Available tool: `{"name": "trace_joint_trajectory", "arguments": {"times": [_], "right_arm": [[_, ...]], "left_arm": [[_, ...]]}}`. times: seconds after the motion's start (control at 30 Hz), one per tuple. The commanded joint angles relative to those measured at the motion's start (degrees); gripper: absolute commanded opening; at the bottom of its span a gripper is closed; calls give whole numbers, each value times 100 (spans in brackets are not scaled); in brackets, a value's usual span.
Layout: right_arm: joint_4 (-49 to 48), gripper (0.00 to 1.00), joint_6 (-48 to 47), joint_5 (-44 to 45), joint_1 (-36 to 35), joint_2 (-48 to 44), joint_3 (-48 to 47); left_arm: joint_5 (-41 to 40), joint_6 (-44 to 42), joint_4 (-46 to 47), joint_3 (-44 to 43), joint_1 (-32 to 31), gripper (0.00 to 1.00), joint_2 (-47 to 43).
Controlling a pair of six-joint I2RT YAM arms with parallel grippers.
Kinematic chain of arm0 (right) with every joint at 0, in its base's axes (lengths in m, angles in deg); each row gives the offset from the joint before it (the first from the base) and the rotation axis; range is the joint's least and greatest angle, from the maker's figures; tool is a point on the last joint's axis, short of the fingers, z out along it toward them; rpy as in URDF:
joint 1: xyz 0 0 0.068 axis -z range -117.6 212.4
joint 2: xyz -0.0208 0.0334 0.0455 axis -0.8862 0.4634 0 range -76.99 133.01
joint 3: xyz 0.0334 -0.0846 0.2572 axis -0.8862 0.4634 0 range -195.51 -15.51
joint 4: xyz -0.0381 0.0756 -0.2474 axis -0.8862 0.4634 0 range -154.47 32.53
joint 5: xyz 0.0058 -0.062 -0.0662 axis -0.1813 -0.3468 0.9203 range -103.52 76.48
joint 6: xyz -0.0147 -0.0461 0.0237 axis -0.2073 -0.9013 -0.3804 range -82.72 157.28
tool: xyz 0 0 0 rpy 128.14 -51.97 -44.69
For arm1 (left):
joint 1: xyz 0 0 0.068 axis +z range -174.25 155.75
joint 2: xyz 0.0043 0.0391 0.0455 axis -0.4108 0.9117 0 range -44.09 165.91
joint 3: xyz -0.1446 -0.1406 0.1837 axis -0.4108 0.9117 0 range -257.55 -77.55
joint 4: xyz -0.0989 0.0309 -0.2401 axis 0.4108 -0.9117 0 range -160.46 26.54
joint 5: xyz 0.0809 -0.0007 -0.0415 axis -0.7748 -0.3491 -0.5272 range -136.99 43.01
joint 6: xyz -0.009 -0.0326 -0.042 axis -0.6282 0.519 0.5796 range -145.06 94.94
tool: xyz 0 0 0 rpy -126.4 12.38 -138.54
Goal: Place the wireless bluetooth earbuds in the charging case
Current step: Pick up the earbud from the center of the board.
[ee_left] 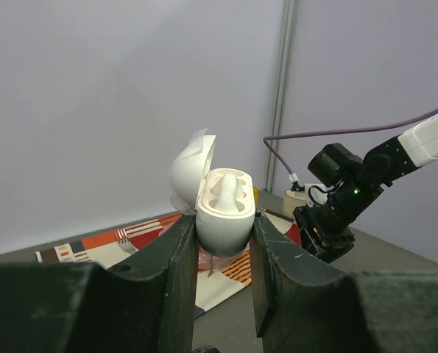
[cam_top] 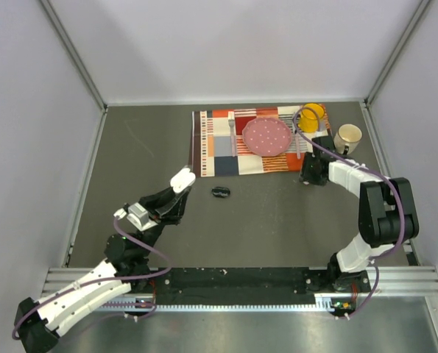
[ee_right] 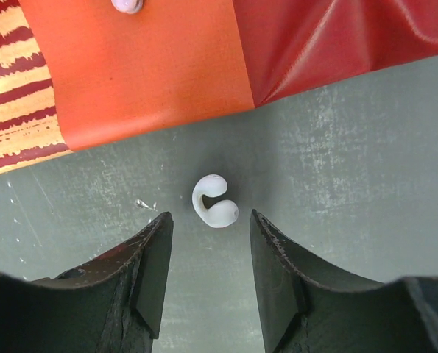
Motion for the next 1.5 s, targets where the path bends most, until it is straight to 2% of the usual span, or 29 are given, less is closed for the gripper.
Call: {"name": "trace_joint_trajectory", "arguments": {"times": [0.0,0.27,0.67,0.77,0.8,0.9,0.97,1.1,1.17,1.47], "right_arm": [[4,46,312,-186,-34,153,-185],[-347,42,524,-925,-60,153,17],[-418,42,40,-1654,-183,355,-158],[-558,41,14,-1927,-192,-108,16],[-602,41,31,-1910,-192,-311,87],[-655,41,180,-1139,-183,-838,289],[-629,41,277,-681,-52,-901,281],[-514,40,541,-556,413,-551,149],[-646,40,497,-933,554,-200,44],[-1191,38,401,-1576,555,583,-150]], "left_arm": [[-161,-81,-25,-36,-16,0,-125],[-188,-72,-43,-28,-16,0,-160],[-197,16,71,-1,-7,0,7],[-179,-1,27,-45,-16,0,15],[-179,-19,10,-45,-16,0,-2],[-223,-19,1,-28,-7,0,-28],[-232,-19,1,-19,-16,0,-11],[-215,-19,10,-19,-16,0,-20],[-215,-10,-8,-10,-16,0,-55],[-311,-45,-166,16,-16,0,-239]]}}
